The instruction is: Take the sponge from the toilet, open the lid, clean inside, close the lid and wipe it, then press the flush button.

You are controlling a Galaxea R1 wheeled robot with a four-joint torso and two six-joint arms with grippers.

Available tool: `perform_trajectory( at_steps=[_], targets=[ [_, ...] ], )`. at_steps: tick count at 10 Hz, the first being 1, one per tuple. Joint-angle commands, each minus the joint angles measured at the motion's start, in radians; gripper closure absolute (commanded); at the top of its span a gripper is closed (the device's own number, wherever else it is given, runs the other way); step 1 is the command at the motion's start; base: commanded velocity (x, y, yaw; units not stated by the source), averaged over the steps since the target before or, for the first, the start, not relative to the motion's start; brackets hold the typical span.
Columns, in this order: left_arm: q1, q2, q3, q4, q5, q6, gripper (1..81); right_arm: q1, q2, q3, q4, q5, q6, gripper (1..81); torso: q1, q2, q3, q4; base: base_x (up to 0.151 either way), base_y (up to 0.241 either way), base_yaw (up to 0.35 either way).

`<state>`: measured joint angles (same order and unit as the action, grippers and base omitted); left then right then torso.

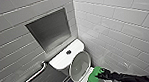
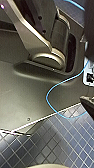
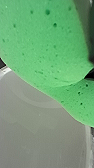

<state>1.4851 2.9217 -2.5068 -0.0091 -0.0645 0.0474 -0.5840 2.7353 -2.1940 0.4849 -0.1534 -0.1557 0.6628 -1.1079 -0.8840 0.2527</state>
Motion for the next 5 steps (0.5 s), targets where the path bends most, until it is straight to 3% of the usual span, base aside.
perform_trajectory(
  at_steps=[1, 2, 5],
  targets=[
    [0.017, -0.013, 0.0, -0.009, 0.078, -0.003, 1.0, 0.123, 0.01, -0.008, -0.002, -0.057, -0.002, 81.1, 0.062, -0.096, 0.0, 0.0, 0.0, 0.0, 0.0],
    [0.017, -0.015, 0.0, -0.009, 0.078, -0.003, 1.0, 0.123, 0.008, -0.01, -0.002, -0.058, -0.001, 81.1, 0.085, -0.133, -0.091, 0.0, 0.0, 0.0, 0.0],
    [0.017, -0.013, 0.0, -0.009, 0.078, -0.003, 1.0, 0.127, 0.014, -0.01, -0.003, -0.063, -0.001, 81.1, 0.138, -0.222, -0.145, 0.0, 0.0, 0.0, 0.0]
  ],
)
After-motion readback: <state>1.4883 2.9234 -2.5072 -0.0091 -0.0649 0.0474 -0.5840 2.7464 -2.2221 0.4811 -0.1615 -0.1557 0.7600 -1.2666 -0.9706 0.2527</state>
